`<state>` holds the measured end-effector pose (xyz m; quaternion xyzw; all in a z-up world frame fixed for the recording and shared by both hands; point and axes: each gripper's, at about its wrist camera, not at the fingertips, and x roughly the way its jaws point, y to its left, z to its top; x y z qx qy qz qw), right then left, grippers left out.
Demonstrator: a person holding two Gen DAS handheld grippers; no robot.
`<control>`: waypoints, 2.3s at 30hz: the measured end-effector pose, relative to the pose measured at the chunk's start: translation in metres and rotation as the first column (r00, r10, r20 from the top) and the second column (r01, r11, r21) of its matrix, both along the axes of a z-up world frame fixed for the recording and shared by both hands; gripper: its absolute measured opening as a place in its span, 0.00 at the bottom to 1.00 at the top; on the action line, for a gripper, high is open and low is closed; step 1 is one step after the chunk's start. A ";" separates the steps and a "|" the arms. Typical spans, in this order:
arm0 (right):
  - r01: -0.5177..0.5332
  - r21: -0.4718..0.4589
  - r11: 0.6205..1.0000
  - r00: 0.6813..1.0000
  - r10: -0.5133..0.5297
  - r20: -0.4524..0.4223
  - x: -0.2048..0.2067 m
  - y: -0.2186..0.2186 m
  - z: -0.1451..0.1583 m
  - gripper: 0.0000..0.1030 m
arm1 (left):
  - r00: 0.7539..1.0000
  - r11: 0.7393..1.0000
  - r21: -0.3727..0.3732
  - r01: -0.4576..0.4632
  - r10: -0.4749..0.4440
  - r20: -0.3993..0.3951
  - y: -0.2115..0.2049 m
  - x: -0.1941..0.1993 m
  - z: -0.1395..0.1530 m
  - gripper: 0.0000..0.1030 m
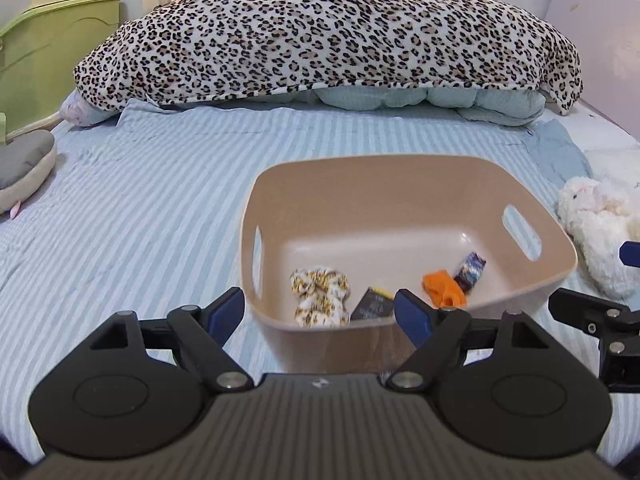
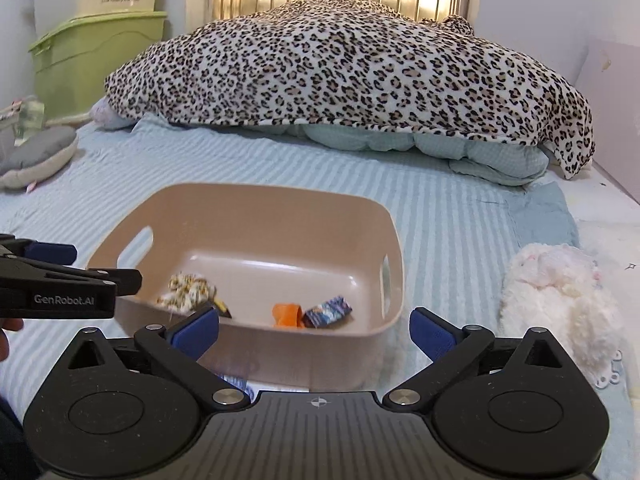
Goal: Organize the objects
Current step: 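Carry both boxes over the basket and open both tools to release, then grasp the tea-leaf bag with left tool while right tool grasps white box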
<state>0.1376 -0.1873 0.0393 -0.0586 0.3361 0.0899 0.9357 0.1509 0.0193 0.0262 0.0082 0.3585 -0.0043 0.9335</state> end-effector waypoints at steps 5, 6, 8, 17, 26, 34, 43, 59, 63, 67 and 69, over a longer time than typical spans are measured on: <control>-0.006 0.000 1.000 0.999 0.006 -0.041 -0.018 -0.002 -0.013 1.00 | 1.000 1.000 0.005 0.003 -0.003 -0.027 0.006 -0.024 -0.010 0.80; -0.006 -0.004 1.000 0.999 0.006 -0.049 -0.021 -0.002 -0.017 1.00 | 0.999 1.000 0.006 0.004 -0.004 -0.037 0.008 -0.027 -0.014 0.80; -0.013 -0.021 1.000 0.997 0.012 -0.071 -0.025 -0.001 -0.025 1.00 | 0.998 1.000 -0.001 0.009 -0.009 -0.064 0.011 -0.033 -0.022 0.80; -0.048 -0.070 0.996 0.988 0.037 -0.149 -0.036 0.013 -0.056 1.00 | 0.987 0.999 0.035 0.028 -0.022 -0.162 0.014 -0.043 -0.061 0.80; -0.029 -0.081 0.996 0.979 0.012 -0.205 -0.030 0.012 -0.086 1.00 | 0.973 0.999 -0.004 0.050 -0.049 -0.225 0.013 -0.040 -0.098 0.80; 0.013 -0.062 0.998 0.962 -0.030 -0.271 -0.011 0.002 -0.114 1.00 | 0.985 0.999 -0.005 0.038 -0.038 -0.167 0.014 -0.026 -0.119 0.80; 0.015 -0.051 0.999 0.961 -0.029 -0.274 0.002 0.003 -0.128 1.00 | 0.988 0.994 -0.016 0.112 -0.113 -0.103 -0.003 -0.023 -0.121 0.80; 0.002 -0.047 0.999 0.971 -0.013 -0.239 0.013 0.018 -0.137 1.00 | 0.985 0.996 -0.005 -0.092 0.091 -0.144 0.012 -0.007 -0.124 0.84; 0.013 -0.059 0.998 0.971 -0.027 -0.239 0.012 0.016 -0.135 1.00 | 0.978 0.989 -0.044 -0.141 0.132 -0.163 0.024 -0.004 -0.125 0.84; 0.025 -0.066 0.997 0.970 -0.041 -0.240 0.012 0.016 -0.133 1.00 | 0.978 0.986 -0.067 -0.150 0.138 -0.157 0.027 -0.001 -0.123 0.84; 0.030 -0.075 0.997 0.970 -0.047 -0.239 0.008 0.014 -0.133 1.00 | 0.979 0.985 -0.080 -0.151 0.138 -0.149 0.028 0.000 -0.122 0.84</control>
